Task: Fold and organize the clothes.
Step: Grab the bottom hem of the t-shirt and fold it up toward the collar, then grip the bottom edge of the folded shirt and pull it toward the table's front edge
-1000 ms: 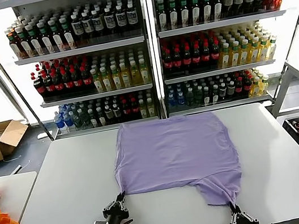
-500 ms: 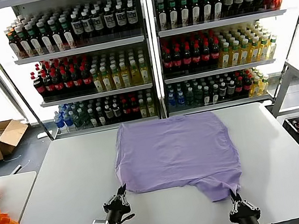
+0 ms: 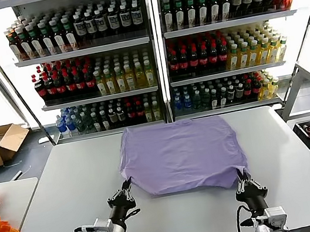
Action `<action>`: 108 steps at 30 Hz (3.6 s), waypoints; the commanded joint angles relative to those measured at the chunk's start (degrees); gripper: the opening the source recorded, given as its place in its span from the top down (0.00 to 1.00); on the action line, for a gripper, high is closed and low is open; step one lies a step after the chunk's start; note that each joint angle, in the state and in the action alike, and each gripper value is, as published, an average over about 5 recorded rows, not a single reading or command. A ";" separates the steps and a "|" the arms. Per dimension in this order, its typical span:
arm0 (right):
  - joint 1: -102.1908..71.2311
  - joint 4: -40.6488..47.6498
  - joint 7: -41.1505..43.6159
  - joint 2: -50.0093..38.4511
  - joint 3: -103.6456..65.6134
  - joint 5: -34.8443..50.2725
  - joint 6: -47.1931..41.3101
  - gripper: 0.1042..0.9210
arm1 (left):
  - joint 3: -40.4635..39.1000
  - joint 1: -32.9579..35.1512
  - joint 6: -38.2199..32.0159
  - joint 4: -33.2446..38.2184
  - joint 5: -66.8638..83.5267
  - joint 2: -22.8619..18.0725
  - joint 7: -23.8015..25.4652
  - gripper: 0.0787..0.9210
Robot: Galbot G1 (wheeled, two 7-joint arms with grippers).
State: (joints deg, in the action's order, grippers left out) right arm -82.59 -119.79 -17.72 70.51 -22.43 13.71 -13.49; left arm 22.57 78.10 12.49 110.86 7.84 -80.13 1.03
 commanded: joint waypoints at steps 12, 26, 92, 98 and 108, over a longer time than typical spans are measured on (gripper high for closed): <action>19.70 14.03 1.29 -1.67 2.01 1.05 -3.68 0.99 | -0.49 -11.44 0.75 -9.39 3.41 2.11 -0.74 0.99; 22.32 18.73 2.41 -0.35 2.43 0.02 -7.10 0.99 | -3.92 -17.75 1.22 -17.51 5.02 3.79 -0.63 0.99; 16.22 16.92 -6.15 0.14 -0.35 12.48 -19.58 0.12 | -4.11 -19.21 13.28 -18.58 5.84 6.61 -4.57 0.12; 16.09 17.32 -5.69 0.28 0.52 11.94 -19.59 0.13 | -5.10 -18.68 13.21 -18.85 6.51 7.14 -4.22 0.13; 14.22 17.18 -4.93 0.09 1.15 11.57 -18.31 0.45 | -5.98 -17.20 13.53 -17.94 7.20 7.43 -3.95 0.42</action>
State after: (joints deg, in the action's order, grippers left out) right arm -67.74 -103.37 -22.77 70.46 -21.86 25.18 -32.30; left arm 17.34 59.97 25.72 92.84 14.51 -72.87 -2.91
